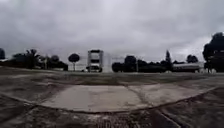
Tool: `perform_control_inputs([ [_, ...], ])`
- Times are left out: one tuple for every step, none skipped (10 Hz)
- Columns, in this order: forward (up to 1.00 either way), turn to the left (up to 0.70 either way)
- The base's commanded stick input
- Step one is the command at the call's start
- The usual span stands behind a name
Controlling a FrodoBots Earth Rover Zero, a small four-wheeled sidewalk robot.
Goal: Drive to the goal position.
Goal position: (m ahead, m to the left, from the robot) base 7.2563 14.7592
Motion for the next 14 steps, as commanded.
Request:
perform_control_inputs([
  [0.7, -0.06],
  [0.7, 0.0],
  [0.7, 0.0],
  [0.7, 0.0],
  [0.7, 0.0],
  [0.7, 0.0],
  [0.7, 0.0],
  [0.7, 0.0],
  [0.7, 0.0],
  [0.7, 0.0],
  [0.7, 0.0],
  [0.7, 0.05],
  [0.7, 0.22],
  [0.7, 0.35],
])
